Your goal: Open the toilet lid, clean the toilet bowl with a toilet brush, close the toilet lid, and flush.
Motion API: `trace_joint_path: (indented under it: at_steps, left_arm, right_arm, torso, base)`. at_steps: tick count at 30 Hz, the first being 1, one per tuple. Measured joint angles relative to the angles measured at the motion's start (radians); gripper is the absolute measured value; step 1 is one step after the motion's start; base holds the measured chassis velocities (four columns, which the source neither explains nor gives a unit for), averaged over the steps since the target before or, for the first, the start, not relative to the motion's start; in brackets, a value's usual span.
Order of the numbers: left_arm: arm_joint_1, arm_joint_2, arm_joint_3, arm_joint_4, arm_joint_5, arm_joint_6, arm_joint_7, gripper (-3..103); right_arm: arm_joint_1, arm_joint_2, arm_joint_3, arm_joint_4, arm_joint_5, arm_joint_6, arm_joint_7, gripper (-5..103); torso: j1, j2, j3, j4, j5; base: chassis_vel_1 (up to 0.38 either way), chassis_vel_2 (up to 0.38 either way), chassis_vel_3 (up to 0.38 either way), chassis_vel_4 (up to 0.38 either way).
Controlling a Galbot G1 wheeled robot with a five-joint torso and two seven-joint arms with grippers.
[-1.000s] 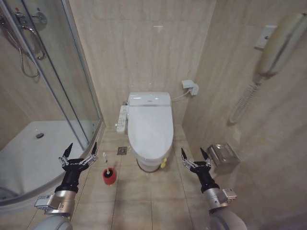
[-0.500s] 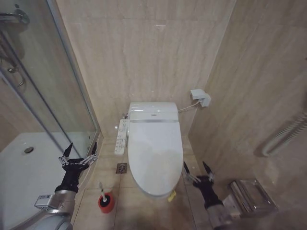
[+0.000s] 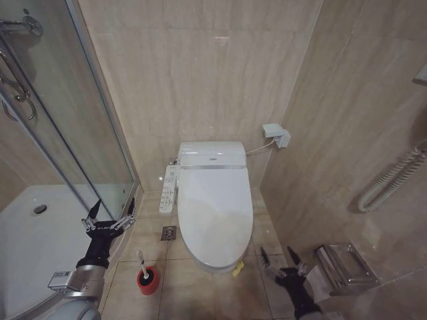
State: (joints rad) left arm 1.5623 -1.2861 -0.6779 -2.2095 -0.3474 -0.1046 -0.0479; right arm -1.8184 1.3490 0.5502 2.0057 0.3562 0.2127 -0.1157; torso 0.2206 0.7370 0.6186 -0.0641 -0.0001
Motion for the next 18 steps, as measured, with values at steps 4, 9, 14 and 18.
trace_joint_path:
  at_steps: [4,9,14,18]
  left_arm:
    - [0.000,0.000,0.000,0.000,0.000,0.000,0.000,100]
    - [0.000,0.000,0.000,0.000,0.000,0.000,0.000,100]
    - [0.000,0.000,0.000,0.000,0.000,0.000,0.000,100]
    - [0.000,0.000,0.000,0.000,0.000,0.000,0.000,100]
  right_arm:
    - [0.013,-0.001,-0.017,-0.075,-0.031,0.010,-0.040,100]
    - [0.013,-0.005,-0.024,-0.155,-0.075,-0.010,-0.070,100]
    - [0.054,0.000,-0.052,-0.256,-0.111,-0.013,-0.066,100]
    - [0.090,0.006,-0.083,-0.299,-0.124,-0.024,-0.064,100]
  torso:
    - [0.000,0.000,0.000,0.0003,0.0002]
    - [0.000,0.000,0.000,0.0001,0.0001]
    - [0.000,0.000,0.000,0.0001,0.0001]
    - [0.000,0.000,0.000,0.0001,0.0001]
  base:
    - [0.000,0.000,0.000,0.000]
    - [0.000,0.000,0.000,0.000]
    - [0.000,0.000,0.000,0.000]
    - [0.000,0.000,0.000,0.000]
